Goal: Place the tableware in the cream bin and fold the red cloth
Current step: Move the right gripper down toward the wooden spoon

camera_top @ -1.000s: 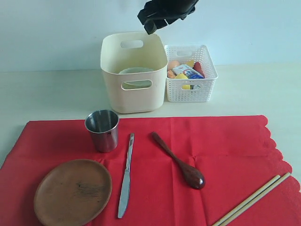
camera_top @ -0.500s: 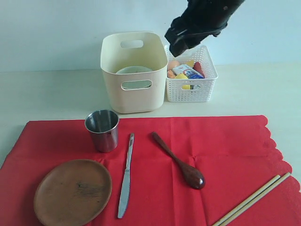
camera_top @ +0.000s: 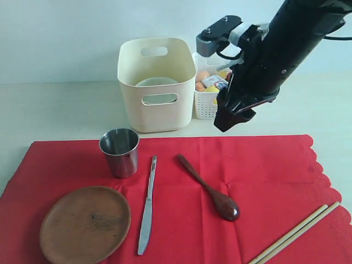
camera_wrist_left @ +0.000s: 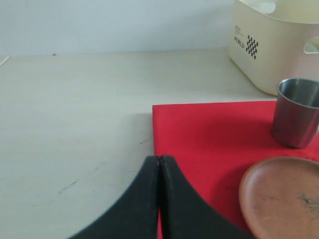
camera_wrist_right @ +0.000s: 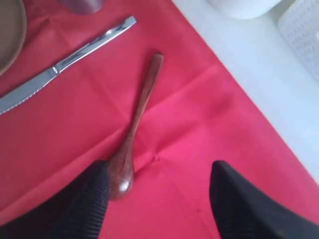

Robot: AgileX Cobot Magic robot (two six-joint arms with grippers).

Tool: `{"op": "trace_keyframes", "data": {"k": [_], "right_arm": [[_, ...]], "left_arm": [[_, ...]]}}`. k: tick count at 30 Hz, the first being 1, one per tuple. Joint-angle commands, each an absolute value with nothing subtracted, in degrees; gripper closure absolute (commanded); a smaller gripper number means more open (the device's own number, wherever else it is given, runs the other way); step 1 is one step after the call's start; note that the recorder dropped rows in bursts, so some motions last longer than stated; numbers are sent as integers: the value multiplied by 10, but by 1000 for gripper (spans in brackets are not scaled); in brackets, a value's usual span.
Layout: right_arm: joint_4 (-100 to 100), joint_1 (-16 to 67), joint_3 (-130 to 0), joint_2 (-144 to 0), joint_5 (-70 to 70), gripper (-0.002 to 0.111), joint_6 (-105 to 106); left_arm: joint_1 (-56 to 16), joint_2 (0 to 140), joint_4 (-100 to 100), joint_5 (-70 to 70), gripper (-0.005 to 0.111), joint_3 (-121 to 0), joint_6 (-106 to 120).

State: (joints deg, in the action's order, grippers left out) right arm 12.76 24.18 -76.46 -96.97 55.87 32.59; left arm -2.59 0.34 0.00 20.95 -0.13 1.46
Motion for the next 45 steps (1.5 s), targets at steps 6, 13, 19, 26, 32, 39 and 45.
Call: {"op": "trace_keyframes", "data": {"k": [6,13,19,26,32,39,45], "right_arm": [[184,247,-736,-1026,545,51,333],[87,316,-736,-1084,501,52,264],[10,354,-736,-1129,471,52,188],[12,354,-736,-1176,446,52,182],[5,354,-736,-1201,446,72,182],[-10,354,-785,-1189,512,108,178],[-10,354,-788,-1153,510,108,178]], "left_arm": [[-26,0,-6,205,107,0,15],[-26,0,-6,205,107,0,15],[-26,0,-6,205,107,0,15],[-26,0,-6,205,107,0,15],[-26,0,-6,205,107,0,15],[-26,0,-6,205,107,0,15],[-26,0,-6,205,107,0,15]]}}
